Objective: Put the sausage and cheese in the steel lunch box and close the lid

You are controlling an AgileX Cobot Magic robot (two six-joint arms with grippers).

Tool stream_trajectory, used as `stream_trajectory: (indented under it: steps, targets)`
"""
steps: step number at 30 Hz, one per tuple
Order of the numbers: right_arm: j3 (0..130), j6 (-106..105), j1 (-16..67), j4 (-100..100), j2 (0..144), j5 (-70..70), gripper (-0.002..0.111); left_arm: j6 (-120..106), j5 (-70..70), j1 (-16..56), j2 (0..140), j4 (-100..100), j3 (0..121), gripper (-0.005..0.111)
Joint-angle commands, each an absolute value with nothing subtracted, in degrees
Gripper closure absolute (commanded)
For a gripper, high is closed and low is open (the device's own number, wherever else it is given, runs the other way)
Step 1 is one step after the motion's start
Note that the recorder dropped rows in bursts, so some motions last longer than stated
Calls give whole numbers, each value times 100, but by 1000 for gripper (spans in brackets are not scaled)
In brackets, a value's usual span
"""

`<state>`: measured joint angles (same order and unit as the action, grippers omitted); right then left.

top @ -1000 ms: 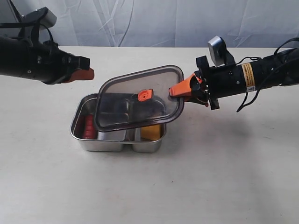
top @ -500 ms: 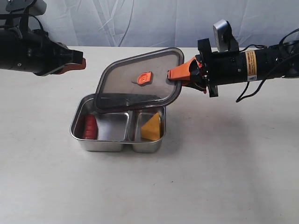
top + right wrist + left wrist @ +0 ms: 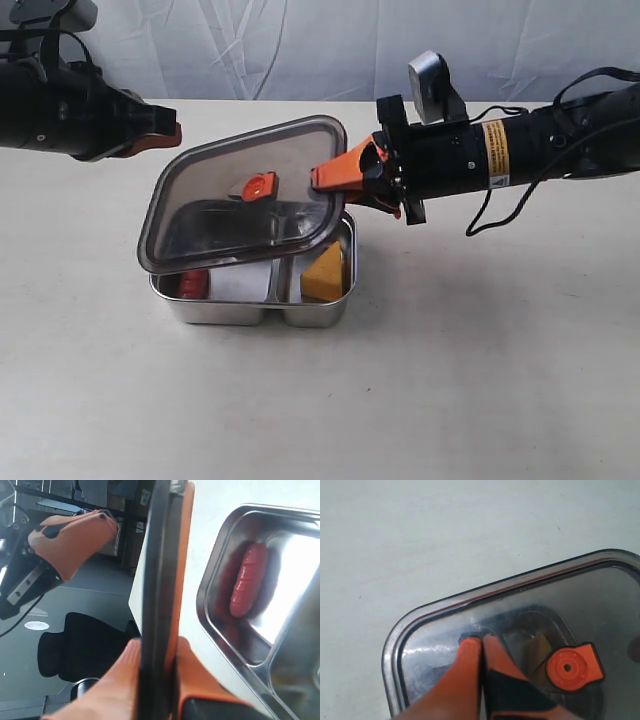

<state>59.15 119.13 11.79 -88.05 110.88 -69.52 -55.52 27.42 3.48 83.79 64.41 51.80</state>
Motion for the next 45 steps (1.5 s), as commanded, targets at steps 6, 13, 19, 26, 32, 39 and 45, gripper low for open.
stream_trajectory:
  steps: [6,13,19,26,32,39,45]
  targets:
    - [5891,12048,1146,-8496,11739,-6996,109,-5551,2789,360,8325,6410,5199,107]
    - [5891,11911,1146,-8826,11863,-6996,109,-5551,2750,360,8347,6381,5199,107]
    - [5891,12000,1146,-9316,11863,-6778,109,-5561,3168,360,8759,6306,5199,107]
    - [5891,12000,1146,-9306,11863,-6485,109,-5561,3581,392,9566,6263,5199,107]
    - [5891,12014,1146,-9343,11863,-6158,109,-5548,3246,1075,10109,5803,5199,107]
    - [5915,12065,1146,-9893,11863,-5352,81,-4823,2819,1381,10469,5041,5199,107]
    - [6008,12065,1135,-9896,11750,-5443,31,-4823,2771,1381,10484,5041,5199,107]
